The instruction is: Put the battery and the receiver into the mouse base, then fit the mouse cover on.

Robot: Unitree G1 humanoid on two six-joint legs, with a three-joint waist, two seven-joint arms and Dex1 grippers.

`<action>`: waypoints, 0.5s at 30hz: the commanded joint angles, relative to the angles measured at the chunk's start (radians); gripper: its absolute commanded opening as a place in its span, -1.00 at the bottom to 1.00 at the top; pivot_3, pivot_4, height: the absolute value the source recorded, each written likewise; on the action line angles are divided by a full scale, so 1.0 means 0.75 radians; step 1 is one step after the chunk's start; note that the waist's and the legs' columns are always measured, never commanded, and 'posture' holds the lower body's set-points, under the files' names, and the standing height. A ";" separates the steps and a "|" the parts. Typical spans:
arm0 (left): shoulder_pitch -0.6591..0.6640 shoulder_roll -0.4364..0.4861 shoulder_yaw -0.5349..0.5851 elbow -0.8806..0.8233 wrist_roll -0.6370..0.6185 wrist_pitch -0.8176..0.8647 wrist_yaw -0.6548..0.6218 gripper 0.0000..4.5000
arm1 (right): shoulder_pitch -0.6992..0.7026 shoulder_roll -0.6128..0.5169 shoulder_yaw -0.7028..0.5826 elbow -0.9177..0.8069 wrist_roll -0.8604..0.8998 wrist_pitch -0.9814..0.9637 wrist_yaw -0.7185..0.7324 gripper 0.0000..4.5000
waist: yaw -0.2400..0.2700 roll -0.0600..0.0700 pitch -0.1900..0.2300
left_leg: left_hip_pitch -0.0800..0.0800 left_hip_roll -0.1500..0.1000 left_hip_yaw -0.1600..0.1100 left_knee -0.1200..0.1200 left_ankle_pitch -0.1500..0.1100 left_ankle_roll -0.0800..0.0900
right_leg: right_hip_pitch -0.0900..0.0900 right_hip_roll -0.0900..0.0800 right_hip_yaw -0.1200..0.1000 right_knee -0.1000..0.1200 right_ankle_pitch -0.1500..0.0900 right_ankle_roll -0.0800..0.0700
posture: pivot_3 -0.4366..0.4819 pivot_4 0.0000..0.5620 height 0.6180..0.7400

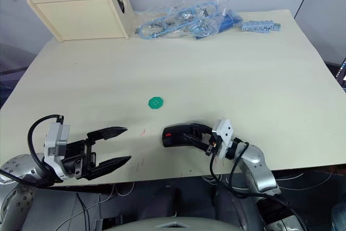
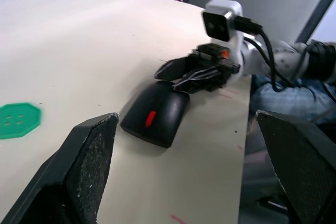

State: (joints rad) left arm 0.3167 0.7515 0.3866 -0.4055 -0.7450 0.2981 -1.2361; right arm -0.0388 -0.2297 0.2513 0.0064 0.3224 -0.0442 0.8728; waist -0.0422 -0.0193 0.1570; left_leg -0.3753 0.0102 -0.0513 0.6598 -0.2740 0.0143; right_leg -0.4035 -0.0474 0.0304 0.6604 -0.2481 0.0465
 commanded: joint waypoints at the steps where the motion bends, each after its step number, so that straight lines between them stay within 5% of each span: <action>1: 0.011 -0.017 0.049 -0.007 -0.038 0.014 0.038 1.00 | 0.024 -0.051 -0.055 -0.172 0.036 0.146 -0.073 -0.12 | 0.003 0.003 0.002 | 0.000 0.000 0.000 0.000 0.000 0.000 | 0.000 0.000 0.000 0.000 0.000 0.000 | -0.05 -0.47 1.00; 4: 0.026 -0.051 0.081 0.007 -0.070 0.061 0.120 1.00 | 0.045 -0.141 -0.137 -0.418 0.149 0.250 -0.071 -0.12 | 0.009 0.006 0.005 | -0.004 -0.001 -0.001 0.001 0.000 0.000 | -0.002 -0.001 -0.001 0.000 0.000 0.001 | -0.05 -0.47 1.00; 9: 0.068 -0.076 0.110 0.000 -0.079 0.117 0.202 1.00 | 0.096 -0.320 -0.271 -0.510 0.259 0.358 -0.009 -0.12 | 0.012 0.005 0.006 | -0.006 -0.002 -0.004 0.001 0.000 0.000 | -0.002 -0.002 -0.003 -0.001 0.000 0.001 | -0.05 -0.47 1.00; 12: 0.118 -0.090 0.140 -0.006 -0.079 0.136 0.245 1.00 | 0.170 -0.418 -0.409 -0.524 0.307 0.353 0.030 0.24 | 0.015 0.005 0.006 | -0.006 -0.002 -0.005 0.001 0.000 0.000 | -0.002 -0.002 -0.003 -0.001 0.000 0.001 | -0.05 -0.47 1.00; 15: 0.177 -0.114 0.169 -0.009 -0.071 0.142 0.283 1.00 | 0.278 -0.508 -0.544 -0.468 0.317 0.295 0.111 0.91 | 0.022 0.005 0.006 | -0.006 -0.002 -0.003 0.001 0.000 0.000 | -0.002 -0.002 -0.003 -0.002 0.000 0.001 | -0.05 -0.47 1.00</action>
State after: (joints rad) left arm 0.4389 0.6703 0.4749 -0.3859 -0.7880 0.4072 -1.0366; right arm 0.1522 -0.5962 -0.1036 -0.3402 0.5395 0.2089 0.9231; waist -0.0260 -0.0156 0.1618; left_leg -0.3799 0.0085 -0.0532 0.6604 -0.2740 0.0143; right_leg -0.4050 -0.0489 0.0281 0.6587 -0.2483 0.0472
